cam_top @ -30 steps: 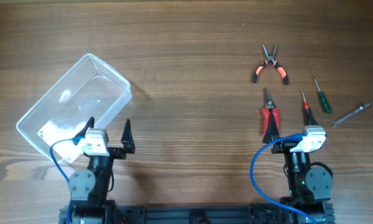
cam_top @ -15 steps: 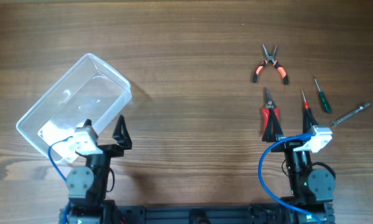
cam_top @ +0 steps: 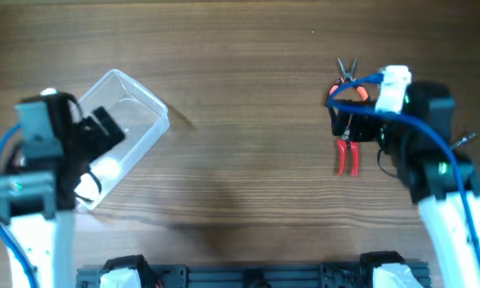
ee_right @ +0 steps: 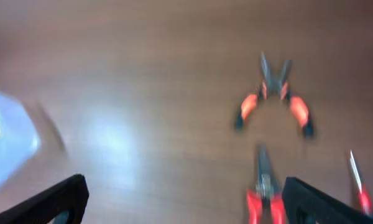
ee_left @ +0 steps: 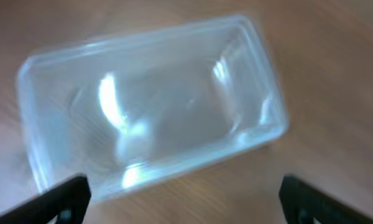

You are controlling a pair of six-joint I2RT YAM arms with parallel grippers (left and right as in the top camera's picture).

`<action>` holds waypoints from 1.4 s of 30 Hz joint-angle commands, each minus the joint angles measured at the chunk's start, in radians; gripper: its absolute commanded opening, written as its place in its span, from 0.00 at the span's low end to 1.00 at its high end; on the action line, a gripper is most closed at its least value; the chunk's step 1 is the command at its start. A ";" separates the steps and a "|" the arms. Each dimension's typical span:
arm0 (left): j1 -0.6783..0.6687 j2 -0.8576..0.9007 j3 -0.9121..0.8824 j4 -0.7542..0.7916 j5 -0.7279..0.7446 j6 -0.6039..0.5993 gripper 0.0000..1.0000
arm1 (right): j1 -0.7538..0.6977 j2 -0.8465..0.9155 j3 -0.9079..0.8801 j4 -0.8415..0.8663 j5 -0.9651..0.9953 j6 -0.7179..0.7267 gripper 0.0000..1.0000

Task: Pack container
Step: 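Grasp the clear container rim with the left gripper and drag it to table center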

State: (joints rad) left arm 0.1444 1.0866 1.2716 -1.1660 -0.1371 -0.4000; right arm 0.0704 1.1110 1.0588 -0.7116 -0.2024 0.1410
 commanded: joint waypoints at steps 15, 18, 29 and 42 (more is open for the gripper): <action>0.443 0.401 0.085 -0.072 0.069 0.053 1.00 | -0.002 0.309 0.115 -0.198 0.023 -0.063 1.00; 0.443 0.476 0.085 -0.060 0.031 0.052 1.00 | -0.002 0.309 0.115 -0.219 0.038 -0.063 1.00; 0.549 0.597 0.048 -0.064 0.032 0.052 1.00 | -0.002 0.309 0.115 -0.236 0.095 -0.063 1.00; 0.586 0.597 -0.128 0.173 0.125 0.052 0.76 | -0.002 0.309 0.115 -0.241 0.094 -0.060 1.00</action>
State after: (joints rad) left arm 0.7284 1.6775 1.1755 -1.0229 -0.0414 -0.3527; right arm 0.0704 1.4174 1.1492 -0.9497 -0.1291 0.0845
